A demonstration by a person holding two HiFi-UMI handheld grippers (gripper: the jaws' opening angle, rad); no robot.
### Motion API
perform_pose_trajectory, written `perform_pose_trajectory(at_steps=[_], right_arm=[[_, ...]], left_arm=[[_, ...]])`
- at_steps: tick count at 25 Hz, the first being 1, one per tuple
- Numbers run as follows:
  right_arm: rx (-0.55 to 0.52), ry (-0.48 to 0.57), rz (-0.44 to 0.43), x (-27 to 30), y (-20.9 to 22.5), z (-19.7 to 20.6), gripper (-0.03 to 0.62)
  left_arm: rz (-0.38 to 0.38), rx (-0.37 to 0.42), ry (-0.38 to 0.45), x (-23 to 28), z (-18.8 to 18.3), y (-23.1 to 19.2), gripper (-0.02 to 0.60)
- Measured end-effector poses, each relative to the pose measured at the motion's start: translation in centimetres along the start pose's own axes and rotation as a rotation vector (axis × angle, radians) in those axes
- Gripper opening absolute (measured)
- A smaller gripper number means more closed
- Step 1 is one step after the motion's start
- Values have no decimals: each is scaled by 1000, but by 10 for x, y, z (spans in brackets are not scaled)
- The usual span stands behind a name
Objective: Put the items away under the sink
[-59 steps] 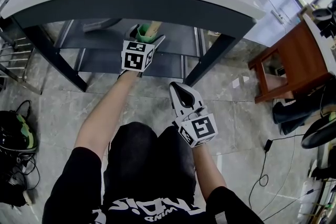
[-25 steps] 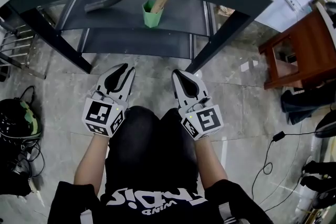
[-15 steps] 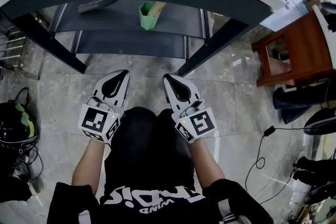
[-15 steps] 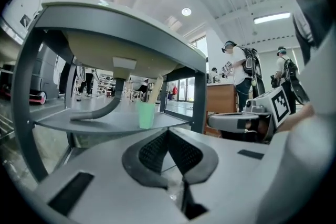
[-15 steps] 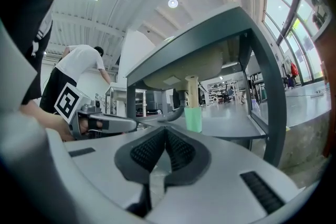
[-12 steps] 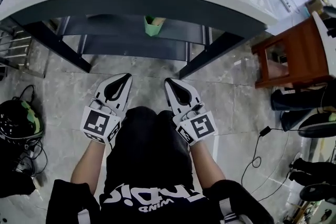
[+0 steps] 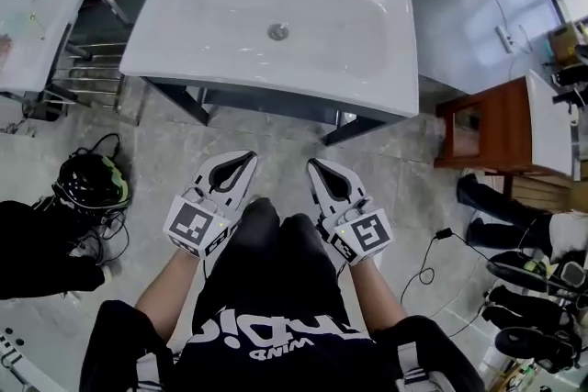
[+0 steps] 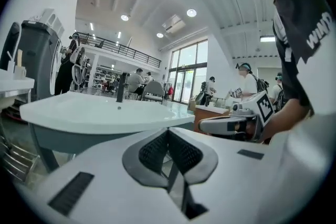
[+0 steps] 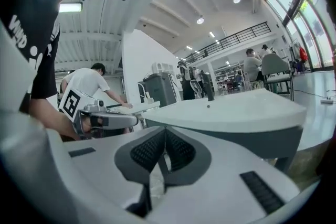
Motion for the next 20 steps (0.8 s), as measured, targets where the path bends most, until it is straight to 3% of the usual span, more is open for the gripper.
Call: perform_pose_trajectory(at_steps=[4,8,12,20], right_arm=[[3,-20,1,-9,-30,-80,19],[-5,-18,1,-7,-51,-130,20],[-29,-15,-2,-4,-59,-155,20],[-40,-7,-12,-4,-60,-158,20]], left_arm=[[-9,-1,-11,-30,-84,3,20],[-26,19,-21,-49,-135,-1,19],[-14,48,-5,-50,-159,1,19],[-50,58,16,-51,-171,1,20]])
Point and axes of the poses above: the fingertips, and each gripper's own axes: x forward along the fingers, y to its right, z out of its underside, the point moved 5 cm from there along -x, backward along the fingers, and after that the axes turned 7 degrees about -z, right-handed, at the moved point
